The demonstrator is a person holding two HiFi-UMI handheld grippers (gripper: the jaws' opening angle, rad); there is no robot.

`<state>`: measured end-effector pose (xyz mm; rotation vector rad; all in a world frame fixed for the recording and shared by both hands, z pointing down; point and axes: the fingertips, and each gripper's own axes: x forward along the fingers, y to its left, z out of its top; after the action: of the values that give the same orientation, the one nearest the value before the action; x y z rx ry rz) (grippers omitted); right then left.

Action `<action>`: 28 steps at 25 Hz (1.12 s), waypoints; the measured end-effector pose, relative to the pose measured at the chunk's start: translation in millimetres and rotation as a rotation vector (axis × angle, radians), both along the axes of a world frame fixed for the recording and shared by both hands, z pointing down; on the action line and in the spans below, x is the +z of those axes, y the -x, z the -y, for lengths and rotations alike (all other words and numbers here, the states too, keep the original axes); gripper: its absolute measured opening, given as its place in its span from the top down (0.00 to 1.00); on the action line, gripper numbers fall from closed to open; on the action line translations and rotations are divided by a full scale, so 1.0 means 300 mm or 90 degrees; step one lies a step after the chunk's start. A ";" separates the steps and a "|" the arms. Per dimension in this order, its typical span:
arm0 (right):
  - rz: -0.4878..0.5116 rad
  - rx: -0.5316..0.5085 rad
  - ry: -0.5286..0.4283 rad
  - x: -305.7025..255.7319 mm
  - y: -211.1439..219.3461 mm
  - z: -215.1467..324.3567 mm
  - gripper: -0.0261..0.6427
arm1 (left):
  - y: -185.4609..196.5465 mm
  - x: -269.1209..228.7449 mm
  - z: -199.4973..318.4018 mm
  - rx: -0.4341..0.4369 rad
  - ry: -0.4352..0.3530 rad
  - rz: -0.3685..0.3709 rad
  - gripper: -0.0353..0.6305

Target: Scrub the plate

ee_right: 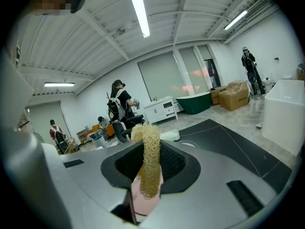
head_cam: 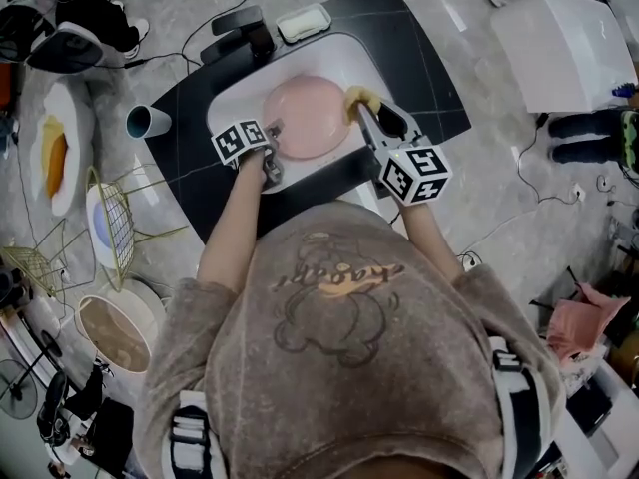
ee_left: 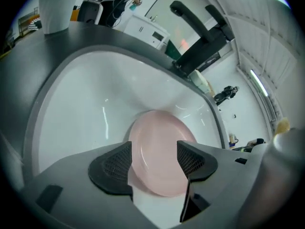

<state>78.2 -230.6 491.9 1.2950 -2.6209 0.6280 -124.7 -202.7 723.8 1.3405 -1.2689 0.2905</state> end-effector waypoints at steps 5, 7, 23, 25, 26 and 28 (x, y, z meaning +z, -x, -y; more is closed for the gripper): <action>0.000 -0.019 0.015 0.026 0.035 0.032 0.83 | -0.012 0.071 -0.034 -0.035 0.077 -0.051 0.50; 0.000 -0.024 0.022 0.031 0.051 0.044 0.83 | -0.012 0.090 -0.044 -0.037 0.099 -0.056 0.50; -0.020 -0.016 0.047 0.077 0.028 0.095 0.83 | -0.067 0.218 -0.086 -0.040 0.169 -0.116 0.50; -0.023 -0.014 0.048 0.078 0.025 0.094 0.83 | -0.070 0.232 -0.092 -0.047 0.173 -0.129 0.50; -0.025 -0.013 0.049 0.079 0.025 0.093 0.83 | -0.071 0.236 -0.093 -0.050 0.173 -0.136 0.51; -0.028 -0.010 0.051 0.083 0.023 0.090 0.83 | -0.073 0.245 -0.088 -0.057 0.170 -0.149 0.53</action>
<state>71.2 -257.6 516.7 1.2496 -2.5409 0.6863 -102.7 -176.3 797.3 1.0541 -1.0497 0.2249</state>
